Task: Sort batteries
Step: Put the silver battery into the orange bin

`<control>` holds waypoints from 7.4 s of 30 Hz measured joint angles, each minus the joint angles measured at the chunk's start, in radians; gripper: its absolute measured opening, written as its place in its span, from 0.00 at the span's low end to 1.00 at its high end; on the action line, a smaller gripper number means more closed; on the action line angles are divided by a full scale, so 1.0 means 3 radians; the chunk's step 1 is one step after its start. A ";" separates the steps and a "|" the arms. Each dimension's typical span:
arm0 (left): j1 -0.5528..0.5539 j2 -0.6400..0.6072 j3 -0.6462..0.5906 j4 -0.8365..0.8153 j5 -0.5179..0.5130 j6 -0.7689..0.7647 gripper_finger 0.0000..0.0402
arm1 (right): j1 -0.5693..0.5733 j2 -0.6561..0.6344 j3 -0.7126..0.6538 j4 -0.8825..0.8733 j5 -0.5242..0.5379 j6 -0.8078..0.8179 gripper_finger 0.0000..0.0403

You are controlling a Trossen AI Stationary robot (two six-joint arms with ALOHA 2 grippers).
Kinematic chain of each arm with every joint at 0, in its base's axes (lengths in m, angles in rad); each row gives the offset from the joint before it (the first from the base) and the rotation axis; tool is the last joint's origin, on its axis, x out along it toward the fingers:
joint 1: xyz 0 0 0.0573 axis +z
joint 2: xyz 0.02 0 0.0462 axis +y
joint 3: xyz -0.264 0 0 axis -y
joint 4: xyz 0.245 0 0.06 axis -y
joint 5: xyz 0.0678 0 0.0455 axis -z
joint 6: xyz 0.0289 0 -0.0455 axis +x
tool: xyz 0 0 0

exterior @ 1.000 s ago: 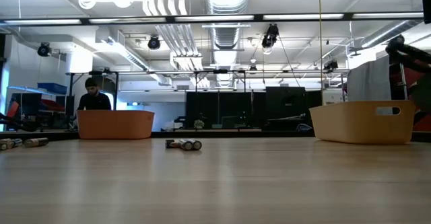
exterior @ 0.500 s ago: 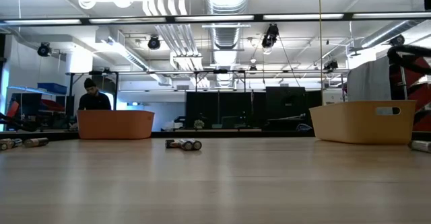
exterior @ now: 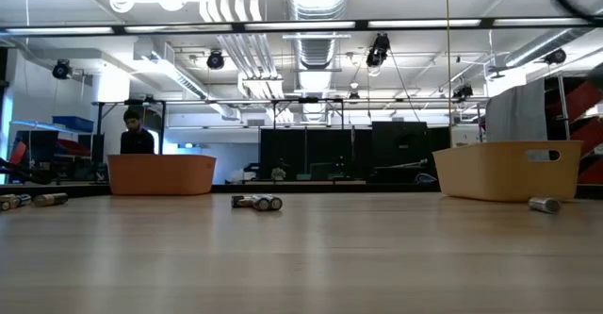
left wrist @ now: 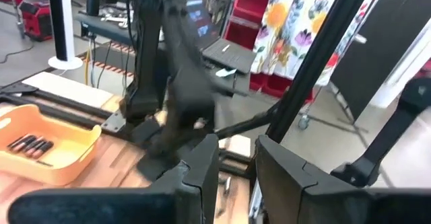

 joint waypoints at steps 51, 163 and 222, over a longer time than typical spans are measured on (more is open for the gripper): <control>-0.1387 -0.0270 -0.0987 -0.2775 -0.1059 -0.3180 0.20 | 0.0004 0.0763 0.1457 0.0243 0.1177 0.0425 0.09; 0.0532 -0.2295 -0.2984 0.0862 0.0735 0.0143 0.07 | -0.0984 0.0620 0.3259 0.1496 0.2361 -0.1798 0.44; 0.5456 0.0135 -0.2625 -0.2164 0.1828 -0.0010 0.38 | -0.3361 0.1139 0.3024 0.1238 0.0701 -0.3657 0.49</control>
